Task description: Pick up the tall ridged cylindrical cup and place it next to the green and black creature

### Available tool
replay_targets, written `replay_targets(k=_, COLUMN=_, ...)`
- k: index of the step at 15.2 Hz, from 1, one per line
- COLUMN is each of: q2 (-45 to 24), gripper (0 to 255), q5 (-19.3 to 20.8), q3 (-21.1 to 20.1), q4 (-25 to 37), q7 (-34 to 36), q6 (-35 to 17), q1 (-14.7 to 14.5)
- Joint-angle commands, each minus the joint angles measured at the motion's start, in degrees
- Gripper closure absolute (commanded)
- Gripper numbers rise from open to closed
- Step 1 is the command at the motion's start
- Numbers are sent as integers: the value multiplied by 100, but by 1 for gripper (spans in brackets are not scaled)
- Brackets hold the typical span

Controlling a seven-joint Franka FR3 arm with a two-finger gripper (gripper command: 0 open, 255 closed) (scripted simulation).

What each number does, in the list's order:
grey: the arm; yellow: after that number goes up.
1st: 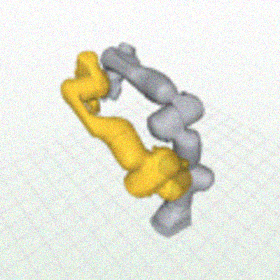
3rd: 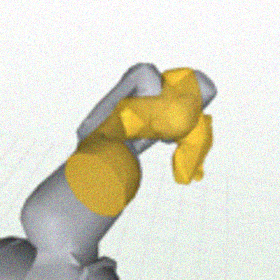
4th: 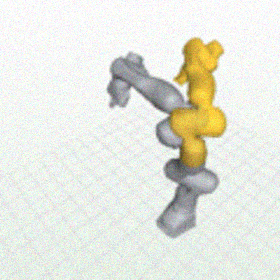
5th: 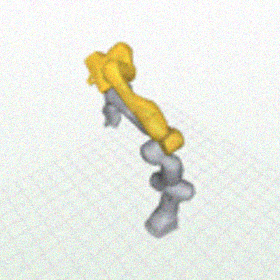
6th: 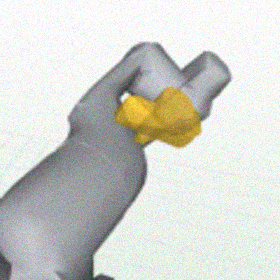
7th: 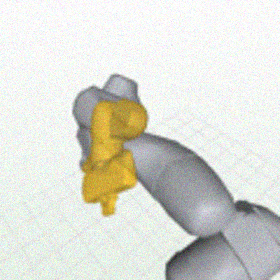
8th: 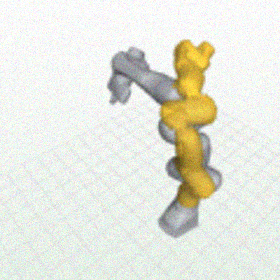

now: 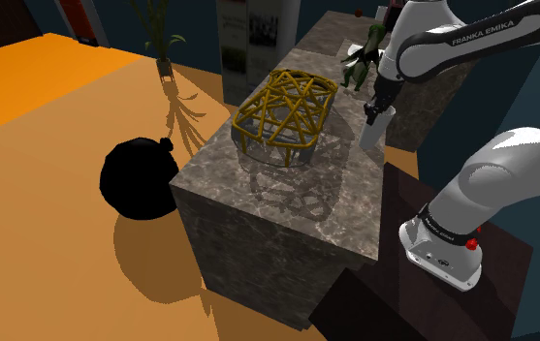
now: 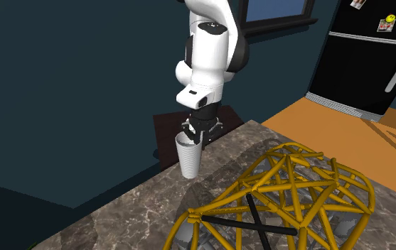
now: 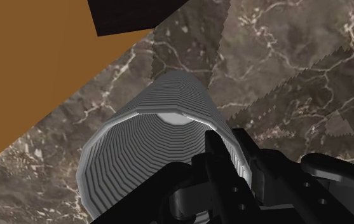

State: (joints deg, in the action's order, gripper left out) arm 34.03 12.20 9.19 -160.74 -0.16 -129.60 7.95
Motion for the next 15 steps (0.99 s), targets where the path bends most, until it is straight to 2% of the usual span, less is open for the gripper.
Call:
replay_targets(k=1, q2=-3, gripper=255, q5=1, q3=1, q4=-2, q7=0, q6=-1, q1=1)
replay_targets(k=15, q2=543, gripper=255, q5=-157, q3=-107, q4=767, q7=-111, q6=1310, q1=-56)
